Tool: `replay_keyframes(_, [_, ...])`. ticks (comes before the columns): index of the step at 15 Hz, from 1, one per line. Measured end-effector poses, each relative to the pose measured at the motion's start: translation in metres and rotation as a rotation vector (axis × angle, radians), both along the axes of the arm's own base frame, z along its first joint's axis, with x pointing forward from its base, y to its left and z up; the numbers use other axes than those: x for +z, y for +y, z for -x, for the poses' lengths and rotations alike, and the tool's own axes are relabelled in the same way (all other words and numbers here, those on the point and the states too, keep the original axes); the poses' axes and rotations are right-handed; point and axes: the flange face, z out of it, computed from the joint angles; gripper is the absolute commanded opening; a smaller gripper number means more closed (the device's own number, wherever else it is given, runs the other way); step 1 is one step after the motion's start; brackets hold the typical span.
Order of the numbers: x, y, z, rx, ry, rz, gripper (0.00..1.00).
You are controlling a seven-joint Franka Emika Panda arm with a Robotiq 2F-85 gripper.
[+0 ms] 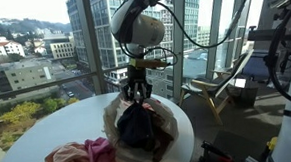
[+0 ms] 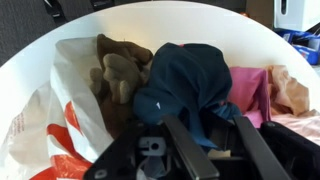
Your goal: Take the items out of the white plastic bag.
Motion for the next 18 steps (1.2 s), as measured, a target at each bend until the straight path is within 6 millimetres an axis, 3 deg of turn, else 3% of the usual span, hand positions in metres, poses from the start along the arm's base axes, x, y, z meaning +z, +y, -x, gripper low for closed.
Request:
replay_keyframes(3, [0.013, 0.005, -0.003, 0.045, 0.008, -0.057, 0.05])
replay_keyframes(6, [0.042, 0.024, -0.004, 0.128, -0.074, -0.124, 0.05])
replay_keyframes(13, [0.139, 0.098, 0.014, 0.344, -0.339, -0.129, 0.06])
replay_keyframes(18, [0.166, 0.151, -0.006, 0.406, -0.609, -0.087, 0.06])
